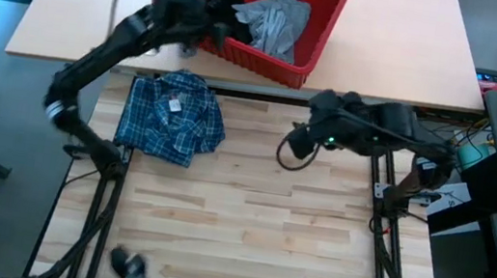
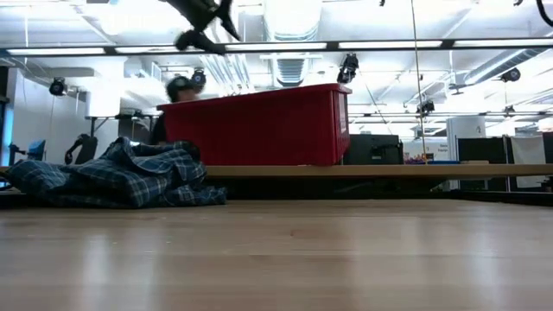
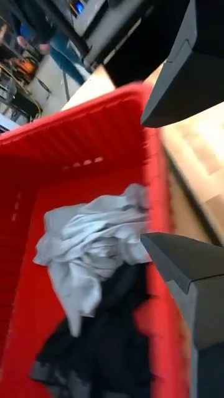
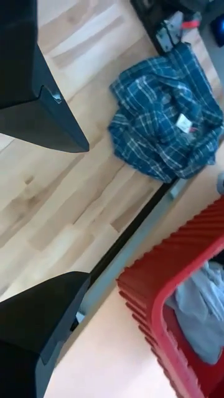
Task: Fold Laundry from Bin
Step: Adjust the red bin
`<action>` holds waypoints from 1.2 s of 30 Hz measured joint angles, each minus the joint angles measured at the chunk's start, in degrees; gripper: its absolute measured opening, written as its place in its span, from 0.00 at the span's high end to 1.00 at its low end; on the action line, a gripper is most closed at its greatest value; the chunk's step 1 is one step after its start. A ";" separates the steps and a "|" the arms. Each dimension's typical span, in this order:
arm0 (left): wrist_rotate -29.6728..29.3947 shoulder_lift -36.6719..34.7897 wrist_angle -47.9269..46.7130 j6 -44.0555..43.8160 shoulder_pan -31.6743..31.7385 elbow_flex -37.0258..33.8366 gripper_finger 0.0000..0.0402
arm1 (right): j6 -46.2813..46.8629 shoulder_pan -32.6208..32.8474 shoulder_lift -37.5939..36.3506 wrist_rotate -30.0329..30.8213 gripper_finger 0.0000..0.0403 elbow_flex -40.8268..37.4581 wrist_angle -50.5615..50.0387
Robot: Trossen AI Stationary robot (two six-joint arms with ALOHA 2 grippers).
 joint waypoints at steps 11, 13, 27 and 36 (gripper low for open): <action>3.83 32.56 -0.21 2.93 5.28 32.04 0.32 | 12.33 -0.02 -3.60 1.38 0.20 -9.37 0.04; 6.20 34.15 5.42 -1.03 6.35 26.83 0.32 | 15.05 -0.02 -3.81 2.45 0.20 -11.78 0.01; 8.28 46.40 3.94 2.13 5.93 34.32 0.32 | 27.44 -0.29 -4.24 2.25 0.20 -21.70 0.05; 5.43 40.53 0.19 5.99 4.00 34.75 0.32 | 24.43 -1.94 -4.28 4.03 0.20 -22.20 0.13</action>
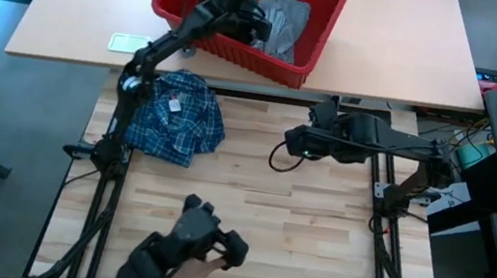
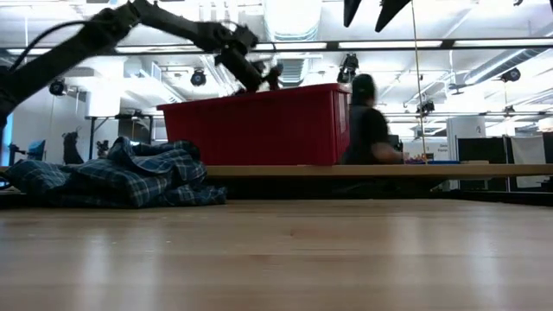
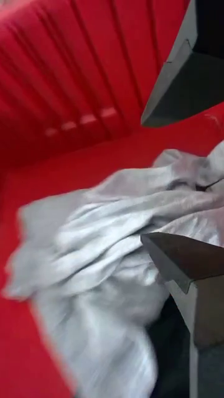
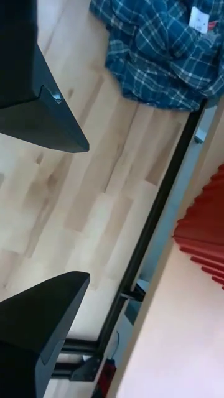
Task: Fold Laundry from Bin
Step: Adjust the red bin
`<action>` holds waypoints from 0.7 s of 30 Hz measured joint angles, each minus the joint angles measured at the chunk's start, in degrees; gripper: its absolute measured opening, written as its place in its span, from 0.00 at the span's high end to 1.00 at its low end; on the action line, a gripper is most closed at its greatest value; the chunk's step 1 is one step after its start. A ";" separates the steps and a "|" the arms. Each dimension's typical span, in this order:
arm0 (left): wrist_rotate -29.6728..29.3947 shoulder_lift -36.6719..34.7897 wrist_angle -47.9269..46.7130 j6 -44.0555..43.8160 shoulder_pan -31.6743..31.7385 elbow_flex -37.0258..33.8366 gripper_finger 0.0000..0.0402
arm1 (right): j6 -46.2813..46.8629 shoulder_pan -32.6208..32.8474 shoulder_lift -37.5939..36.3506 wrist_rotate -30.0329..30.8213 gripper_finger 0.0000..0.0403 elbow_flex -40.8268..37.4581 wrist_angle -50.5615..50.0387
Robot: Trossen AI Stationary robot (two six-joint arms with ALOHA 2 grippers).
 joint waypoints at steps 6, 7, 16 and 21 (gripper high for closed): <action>-10.39 -8.54 -5.07 7.82 1.09 -0.01 0.32 | -0.16 0.01 0.00 1.17 0.20 -3.06 0.11; -12.63 -9.75 -7.11 9.27 1.82 -0.01 0.32 | -0.08 0.01 0.00 1.14 0.20 -3.71 0.15; -16.22 -14.36 -19.00 11.27 13.58 -0.12 0.32 | -2.52 0.03 0.02 1.14 0.20 -9.04 6.18; -16.15 -14.58 -18.94 12.93 17.26 -0.12 0.32 | -3.00 0.05 0.04 0.64 0.20 -10.51 8.12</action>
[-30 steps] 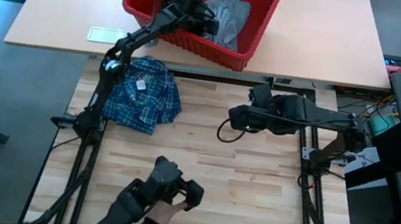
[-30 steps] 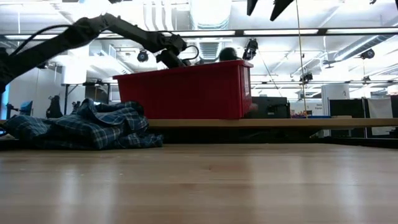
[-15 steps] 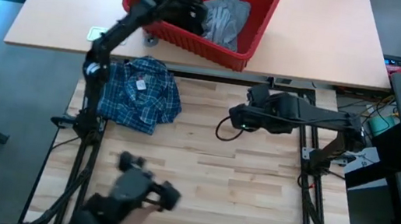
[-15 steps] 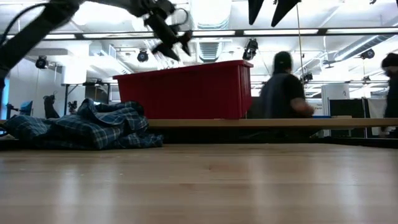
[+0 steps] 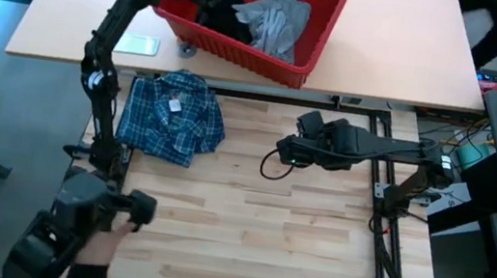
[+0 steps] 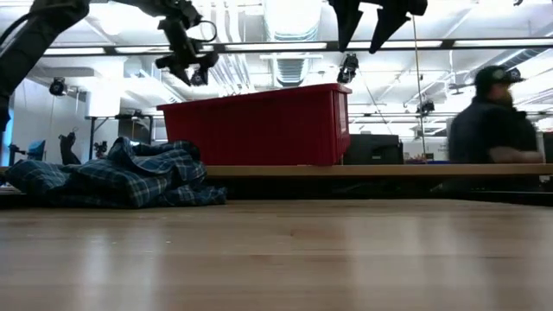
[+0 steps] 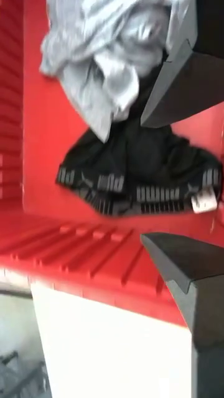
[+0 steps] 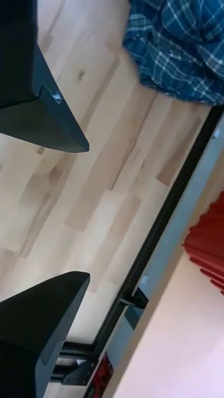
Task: Fold Laundry from Bin
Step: Adjust the red bin
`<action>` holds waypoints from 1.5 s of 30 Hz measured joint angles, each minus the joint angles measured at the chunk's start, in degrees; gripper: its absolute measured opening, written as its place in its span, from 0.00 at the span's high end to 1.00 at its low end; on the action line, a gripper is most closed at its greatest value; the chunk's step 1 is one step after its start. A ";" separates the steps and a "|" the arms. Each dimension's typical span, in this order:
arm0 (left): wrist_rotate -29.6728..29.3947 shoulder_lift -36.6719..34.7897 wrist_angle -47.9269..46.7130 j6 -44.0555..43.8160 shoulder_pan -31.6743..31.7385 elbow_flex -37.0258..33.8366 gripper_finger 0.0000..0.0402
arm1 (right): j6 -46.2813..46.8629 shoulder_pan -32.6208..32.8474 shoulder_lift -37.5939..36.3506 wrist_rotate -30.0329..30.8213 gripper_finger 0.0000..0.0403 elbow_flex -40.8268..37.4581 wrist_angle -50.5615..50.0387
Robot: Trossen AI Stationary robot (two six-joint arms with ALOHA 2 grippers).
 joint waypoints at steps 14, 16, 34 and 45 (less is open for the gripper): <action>5.11 3.48 -3.94 2.46 7.23 -0.02 0.32 | 1.43 0.49 0.00 -1.01 0.20 -0.49 0.52; 5.13 3.69 -4.02 2.48 7.23 -0.02 0.32 | 1.40 0.49 0.00 -1.01 0.20 -0.49 0.63; 5.00 4.70 -9.99 5.45 7.99 -0.06 0.32 | 1.42 0.49 0.00 -1.00 0.20 -0.49 1.82; 5.40 4.70 -13.83 7.32 9.39 -0.09 0.32 | 1.02 0.49 0.00 -0.98 0.20 -0.49 2.05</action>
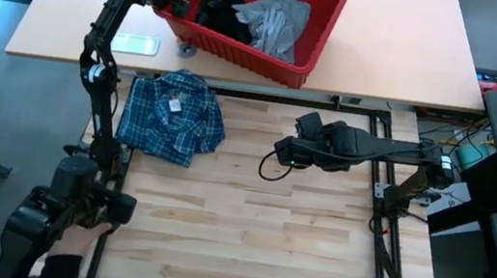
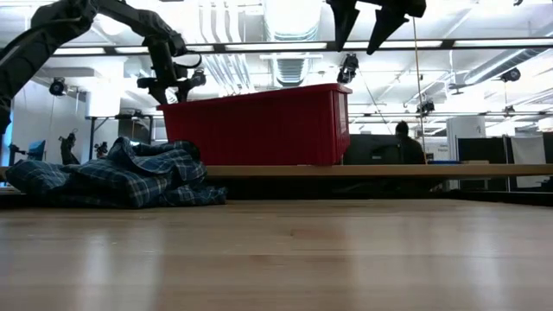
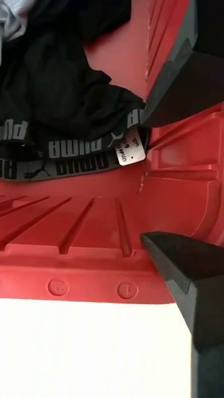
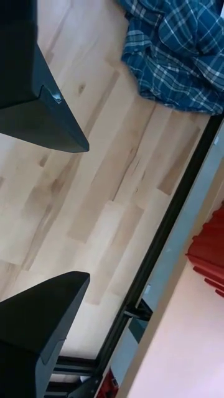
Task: Fold Laundry from Bin
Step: Adjust the red bin
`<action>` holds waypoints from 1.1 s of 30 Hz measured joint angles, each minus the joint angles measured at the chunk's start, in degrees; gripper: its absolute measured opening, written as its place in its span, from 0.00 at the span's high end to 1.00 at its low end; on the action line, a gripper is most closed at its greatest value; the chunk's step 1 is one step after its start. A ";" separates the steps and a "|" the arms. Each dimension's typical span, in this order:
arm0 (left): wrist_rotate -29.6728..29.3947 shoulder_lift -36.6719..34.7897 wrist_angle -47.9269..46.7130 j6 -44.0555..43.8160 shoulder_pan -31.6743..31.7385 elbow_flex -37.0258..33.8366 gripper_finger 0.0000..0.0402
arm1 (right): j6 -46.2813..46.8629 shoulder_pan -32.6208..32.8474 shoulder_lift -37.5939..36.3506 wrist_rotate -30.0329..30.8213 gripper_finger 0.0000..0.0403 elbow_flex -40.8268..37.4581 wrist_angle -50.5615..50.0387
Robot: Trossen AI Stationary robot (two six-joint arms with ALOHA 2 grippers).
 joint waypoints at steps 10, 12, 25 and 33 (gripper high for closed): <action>-0.39 0.01 3.21 -1.62 0.96 -0.15 0.32 | -0.25 0.00 0.00 0.00 0.20 0.00 0.46; 1.47 0.02 3.47 -2.49 1.30 -0.15 0.32 | -0.08 0.00 0.00 0.00 0.20 0.00 0.66; 1.09 -0.66 5.45 -2.97 1.33 0.70 0.32 | -0.15 -0.02 0.00 -0.05 0.20 0.00 1.33; -3.32 -3.20 16.03 -2.91 3.47 0.92 0.32 | 0.97 -0.07 0.00 -0.08 0.20 0.00 2.55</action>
